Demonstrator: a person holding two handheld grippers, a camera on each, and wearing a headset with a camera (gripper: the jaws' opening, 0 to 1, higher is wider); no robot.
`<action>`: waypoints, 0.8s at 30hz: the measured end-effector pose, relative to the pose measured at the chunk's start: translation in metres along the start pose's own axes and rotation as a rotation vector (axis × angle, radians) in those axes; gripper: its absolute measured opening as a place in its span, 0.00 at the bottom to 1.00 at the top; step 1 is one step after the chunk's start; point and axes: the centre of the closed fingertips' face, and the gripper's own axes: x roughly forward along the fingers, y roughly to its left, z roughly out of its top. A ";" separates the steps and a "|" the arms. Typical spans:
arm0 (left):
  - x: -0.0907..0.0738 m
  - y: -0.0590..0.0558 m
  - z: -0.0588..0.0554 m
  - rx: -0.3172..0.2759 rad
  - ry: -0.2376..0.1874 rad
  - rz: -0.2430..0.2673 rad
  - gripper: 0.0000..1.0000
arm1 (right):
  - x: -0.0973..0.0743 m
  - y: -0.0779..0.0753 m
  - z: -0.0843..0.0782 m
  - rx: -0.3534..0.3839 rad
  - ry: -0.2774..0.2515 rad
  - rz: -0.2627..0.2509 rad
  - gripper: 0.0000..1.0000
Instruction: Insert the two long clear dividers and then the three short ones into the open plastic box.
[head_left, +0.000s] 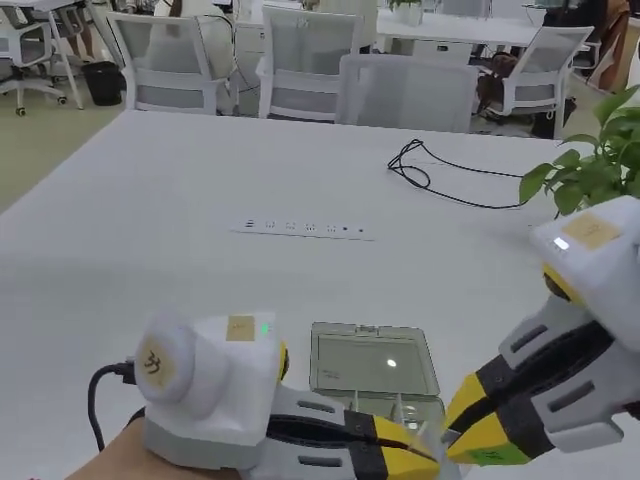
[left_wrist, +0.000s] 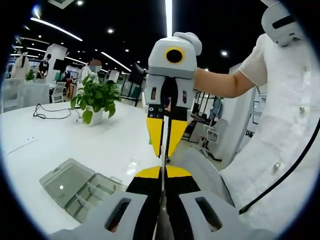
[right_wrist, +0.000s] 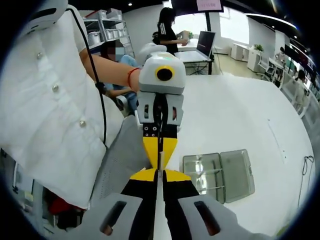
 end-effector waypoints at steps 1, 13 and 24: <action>0.000 0.000 0.000 0.002 -0.001 -0.001 0.00 | 0.000 0.000 0.000 0.002 0.000 0.004 0.04; -0.001 -0.001 -0.001 0.031 0.002 -0.001 0.00 | 0.004 0.004 0.002 0.029 -0.012 0.032 0.03; -0.003 -0.001 -0.004 0.031 0.011 0.005 0.00 | 0.008 0.006 0.003 0.043 -0.018 0.028 0.03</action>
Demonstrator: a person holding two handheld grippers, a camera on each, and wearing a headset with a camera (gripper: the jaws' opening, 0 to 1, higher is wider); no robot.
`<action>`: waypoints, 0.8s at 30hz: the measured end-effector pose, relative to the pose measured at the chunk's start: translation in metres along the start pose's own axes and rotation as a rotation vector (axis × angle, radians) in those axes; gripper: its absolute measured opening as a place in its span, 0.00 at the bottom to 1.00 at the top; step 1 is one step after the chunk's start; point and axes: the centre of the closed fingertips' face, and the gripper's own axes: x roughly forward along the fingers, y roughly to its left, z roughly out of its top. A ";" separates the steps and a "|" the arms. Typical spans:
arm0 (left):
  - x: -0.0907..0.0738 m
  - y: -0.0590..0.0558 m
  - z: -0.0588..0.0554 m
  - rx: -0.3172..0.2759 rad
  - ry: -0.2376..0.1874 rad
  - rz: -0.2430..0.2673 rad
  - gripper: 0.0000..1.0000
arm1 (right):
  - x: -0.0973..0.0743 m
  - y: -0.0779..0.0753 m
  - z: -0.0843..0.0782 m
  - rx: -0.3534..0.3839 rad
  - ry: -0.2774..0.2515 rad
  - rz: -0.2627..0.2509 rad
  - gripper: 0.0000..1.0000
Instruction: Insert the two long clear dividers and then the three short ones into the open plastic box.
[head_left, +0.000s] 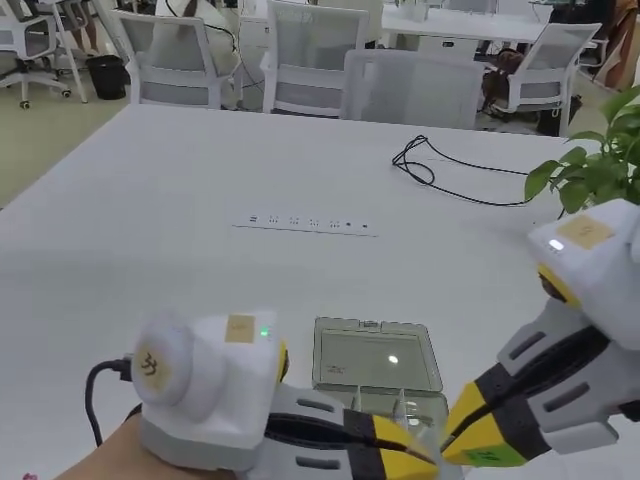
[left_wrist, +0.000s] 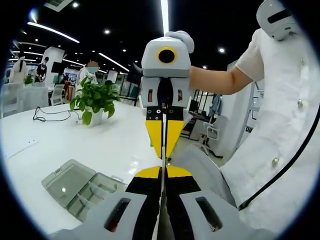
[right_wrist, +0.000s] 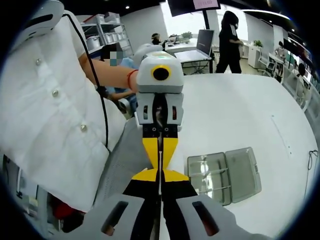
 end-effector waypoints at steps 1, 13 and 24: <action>0.000 0.000 0.000 0.001 -0.002 0.003 0.00 | 0.000 -0.001 0.000 0.003 -0.002 -0.003 0.03; -0.009 0.003 -0.005 -0.018 0.005 0.036 0.07 | -0.005 -0.004 0.005 0.009 -0.022 -0.035 0.03; -0.028 0.013 -0.016 -0.034 0.021 0.107 0.17 | -0.009 -0.010 0.014 0.011 -0.040 -0.078 0.03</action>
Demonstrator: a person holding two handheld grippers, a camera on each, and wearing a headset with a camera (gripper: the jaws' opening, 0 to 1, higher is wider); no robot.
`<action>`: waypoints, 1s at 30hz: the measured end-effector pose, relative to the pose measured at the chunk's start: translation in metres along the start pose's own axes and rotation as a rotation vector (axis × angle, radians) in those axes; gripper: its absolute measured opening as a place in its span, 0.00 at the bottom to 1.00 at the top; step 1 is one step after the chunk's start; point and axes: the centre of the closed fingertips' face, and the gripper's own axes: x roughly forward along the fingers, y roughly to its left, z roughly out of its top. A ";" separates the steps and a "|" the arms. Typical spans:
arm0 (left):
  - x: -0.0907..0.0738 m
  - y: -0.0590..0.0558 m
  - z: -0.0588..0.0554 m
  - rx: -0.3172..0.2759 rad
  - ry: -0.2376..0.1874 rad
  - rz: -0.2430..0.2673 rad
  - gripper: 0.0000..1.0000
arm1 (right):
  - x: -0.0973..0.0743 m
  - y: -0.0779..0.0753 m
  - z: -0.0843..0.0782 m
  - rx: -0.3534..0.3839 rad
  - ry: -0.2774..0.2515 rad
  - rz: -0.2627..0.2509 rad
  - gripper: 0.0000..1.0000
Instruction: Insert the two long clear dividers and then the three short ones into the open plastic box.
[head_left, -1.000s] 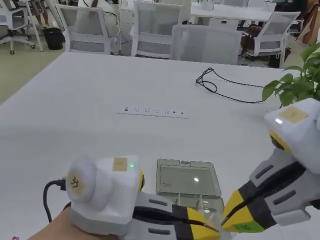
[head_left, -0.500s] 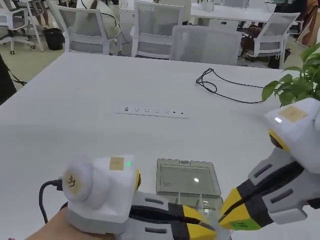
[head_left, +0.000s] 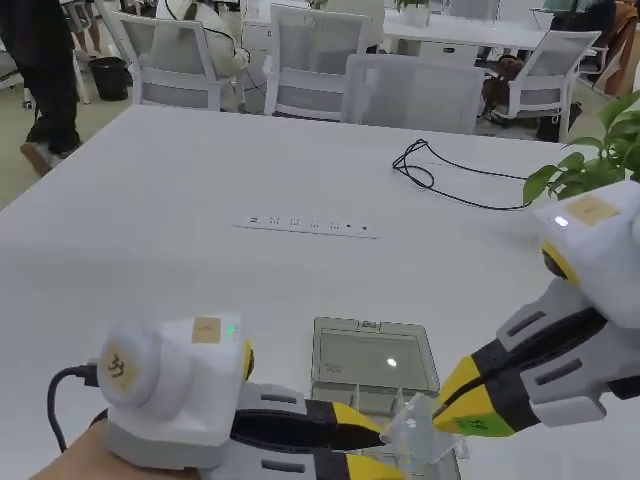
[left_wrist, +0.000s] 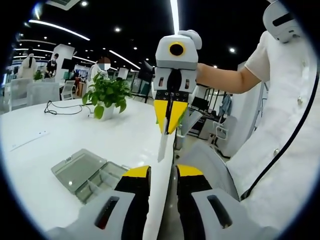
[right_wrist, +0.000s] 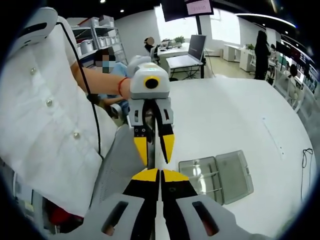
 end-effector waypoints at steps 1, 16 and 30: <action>-0.002 0.002 -0.001 -0.001 0.001 0.009 0.18 | 0.000 -0.002 0.000 0.000 -0.001 -0.002 0.03; -0.029 0.040 -0.018 -0.002 0.014 0.189 0.59 | 0.013 -0.032 -0.001 -0.006 0.029 -0.052 0.03; -0.041 0.064 -0.027 0.038 0.032 0.273 0.96 | 0.051 -0.077 -0.010 -0.021 0.070 -0.109 0.03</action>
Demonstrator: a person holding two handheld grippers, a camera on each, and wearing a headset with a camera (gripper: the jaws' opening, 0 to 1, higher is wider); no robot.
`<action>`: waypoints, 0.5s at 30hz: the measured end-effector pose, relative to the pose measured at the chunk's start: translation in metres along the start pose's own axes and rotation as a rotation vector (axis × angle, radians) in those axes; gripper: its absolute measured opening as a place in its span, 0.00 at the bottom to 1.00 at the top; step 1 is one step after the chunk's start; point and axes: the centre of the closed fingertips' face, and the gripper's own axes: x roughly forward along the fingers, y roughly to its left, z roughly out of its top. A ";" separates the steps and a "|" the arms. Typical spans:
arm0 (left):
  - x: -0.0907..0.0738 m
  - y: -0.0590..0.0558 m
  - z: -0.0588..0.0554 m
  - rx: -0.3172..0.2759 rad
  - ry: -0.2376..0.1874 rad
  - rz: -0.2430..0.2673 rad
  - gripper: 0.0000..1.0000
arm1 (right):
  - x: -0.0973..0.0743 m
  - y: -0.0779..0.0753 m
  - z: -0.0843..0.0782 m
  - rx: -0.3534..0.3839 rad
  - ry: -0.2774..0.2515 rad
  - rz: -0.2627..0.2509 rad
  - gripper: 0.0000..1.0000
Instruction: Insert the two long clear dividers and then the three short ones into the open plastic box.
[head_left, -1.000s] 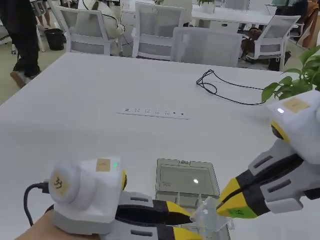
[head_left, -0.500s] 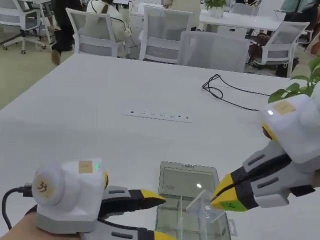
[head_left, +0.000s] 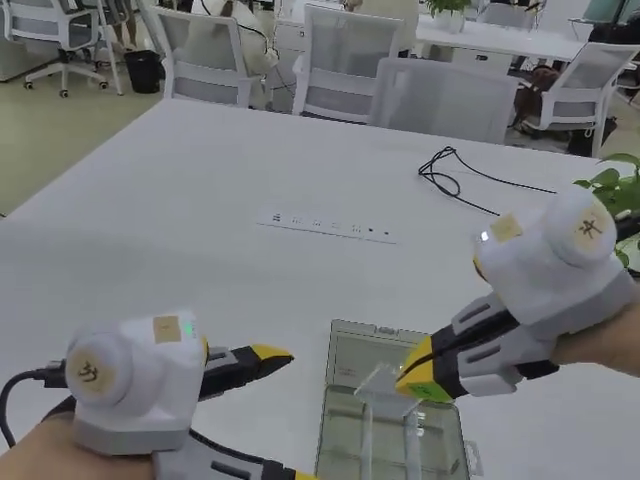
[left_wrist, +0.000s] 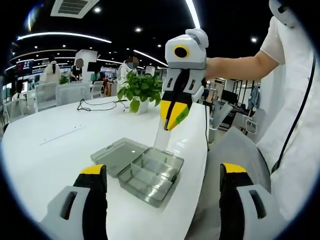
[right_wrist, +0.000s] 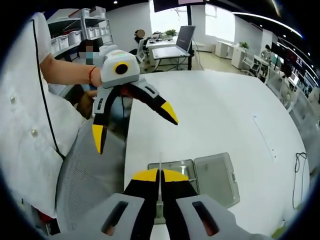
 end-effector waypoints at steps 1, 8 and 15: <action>0.000 0.001 -0.001 0.001 0.005 0.002 0.97 | 0.003 -0.001 -0.001 0.000 0.000 0.000 0.03; -0.002 0.007 -0.006 0.001 0.014 0.015 1.00 | 0.029 -0.015 -0.010 0.001 0.000 -0.012 0.03; -0.004 0.009 -0.007 -0.007 0.020 0.023 1.00 | 0.046 -0.022 -0.024 0.000 0.020 -0.016 0.03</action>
